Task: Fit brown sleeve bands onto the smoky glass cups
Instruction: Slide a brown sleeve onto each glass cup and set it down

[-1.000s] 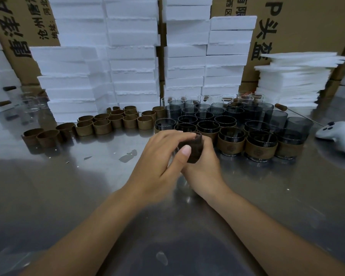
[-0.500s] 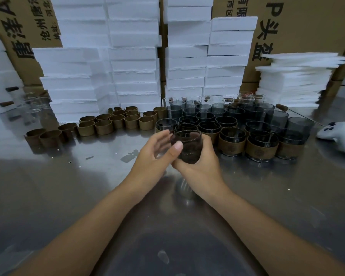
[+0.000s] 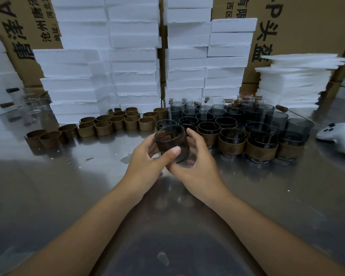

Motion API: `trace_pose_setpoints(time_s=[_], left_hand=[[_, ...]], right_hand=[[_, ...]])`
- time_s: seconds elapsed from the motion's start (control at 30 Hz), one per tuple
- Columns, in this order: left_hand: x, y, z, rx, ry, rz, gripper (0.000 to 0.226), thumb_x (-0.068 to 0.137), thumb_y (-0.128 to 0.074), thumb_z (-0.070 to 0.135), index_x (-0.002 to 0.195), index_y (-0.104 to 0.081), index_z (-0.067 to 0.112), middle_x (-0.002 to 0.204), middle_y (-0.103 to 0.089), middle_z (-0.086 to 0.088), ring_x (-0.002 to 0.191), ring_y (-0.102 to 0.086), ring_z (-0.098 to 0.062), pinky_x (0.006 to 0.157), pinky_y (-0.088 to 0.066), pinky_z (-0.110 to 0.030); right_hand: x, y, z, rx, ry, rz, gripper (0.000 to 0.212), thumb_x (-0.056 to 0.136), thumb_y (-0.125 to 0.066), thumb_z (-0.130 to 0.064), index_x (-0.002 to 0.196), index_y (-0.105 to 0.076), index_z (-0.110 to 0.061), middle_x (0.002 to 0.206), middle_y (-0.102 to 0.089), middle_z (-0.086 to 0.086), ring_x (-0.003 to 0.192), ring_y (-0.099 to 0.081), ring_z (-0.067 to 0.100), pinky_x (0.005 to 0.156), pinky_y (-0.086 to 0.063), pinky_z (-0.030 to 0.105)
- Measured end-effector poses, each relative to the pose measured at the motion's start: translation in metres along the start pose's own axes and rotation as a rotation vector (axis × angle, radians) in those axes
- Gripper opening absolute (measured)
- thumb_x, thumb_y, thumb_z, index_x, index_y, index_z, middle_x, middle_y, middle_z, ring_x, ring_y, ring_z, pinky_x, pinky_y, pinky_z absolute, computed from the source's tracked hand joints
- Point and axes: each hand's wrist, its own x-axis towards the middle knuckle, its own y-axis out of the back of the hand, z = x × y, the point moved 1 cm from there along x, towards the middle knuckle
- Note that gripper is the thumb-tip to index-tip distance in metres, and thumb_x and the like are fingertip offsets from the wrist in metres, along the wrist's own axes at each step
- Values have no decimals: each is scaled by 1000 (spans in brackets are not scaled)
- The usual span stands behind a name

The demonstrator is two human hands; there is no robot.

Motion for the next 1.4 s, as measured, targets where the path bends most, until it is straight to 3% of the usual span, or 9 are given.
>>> trace_pose_setpoints(time_s=[0.13, 0.23, 0.33, 0.47, 0.6, 0.9, 1.13, 1.3, 1.4], left_hand=[[2, 6, -2, 34, -35, 73, 31, 79, -74, 16, 104, -63, 31, 99, -72, 14, 101, -64, -1, 78, -51, -15], [1, 4, -1, 62, -48, 57, 32, 78, -75, 17, 103, -63, 33, 98, -71, 19, 100, -63, 4, 73, -47, -7], [-1, 2, 0, 96, -52, 41, 35, 75, -77, 25, 103, -62, 39, 101, -70, 24, 103, -61, 6, 78, -49, -12], [-6, -3, 0, 120, -47, 10, 48, 67, -82, 41, 110, -61, 37, 108, -70, 17, 110, -61, -1, 99, -48, -38], [-8, -6, 2, 122, -58, -4, 46, 66, -76, 37, 110, -61, 37, 108, -70, 18, 109, -61, -2, 103, -45, -42], [-7, -5, 5, -22, -62, -47, 47, 62, -72, 37, 107, -60, 33, 102, -71, 20, 103, -64, 3, 81, -48, -9], [-6, -2, 5, -68, -78, -64, 45, 65, -73, 33, 108, -61, 33, 106, -71, 18, 106, -63, -1, 82, -47, -10], [-4, 0, 5, -49, -91, -66, 40, 72, -79, 27, 107, -61, 34, 107, -71, 17, 107, -63, -2, 84, -48, -12], [-4, 1, 6, -24, -109, -69, 42, 71, -79, 29, 108, -60, 35, 108, -70, 20, 108, -62, 0, 85, -47, -11]], right_hand=[[6, 4, -4, 239, -179, 134, 49, 86, -62, -2, 131, -47, -15, 107, -60, -9, 97, -62, 2, 85, -51, 15], [7, 8, -8, 517, -383, 205, 25, 92, -55, -2, 116, -57, -11, 91, -71, 4, 80, -71, 11, 76, -57, 21], [5, 11, -12, 700, -507, 230, 11, 95, -54, -7, 100, -63, -7, 89, -71, 9, 77, -70, 14, 75, -56, 22], [3, 10, -18, 826, -599, 202, 15, 94, -53, -7, 86, -65, -4, 85, -72, 11, 79, -69, 19, 79, -55, 31], [2, 8, -21, 875, -615, 159, 18, 96, -48, -11, 92, -64, -4, 92, -71, 13, 81, -67, 19, 79, -53, 29], [0, 1, -21, 925, -653, -22, 39, 100, -40, -33, 123, -61, -9, 105, -68, 7, 110, -59, 21, 99, -43, 41], [-2, -2, -22, 899, -667, -184, 57, 97, -33, -55, 127, -60, -15, 128, -63, 9, 113, -59, 17, 108, -36, 46], [-2, -2, -20, 838, -726, -219, 68, 92, -32, -65, 126, -59, -13, 123, -65, 14, 120, -56, 20, 110, -34, 49], [-2, -1, -19, 817, -740, -239, 71, 90, -32, -68, 114, -63, -9, 105, -72, 14, 105, -62, 20, 101, -43, 46]])
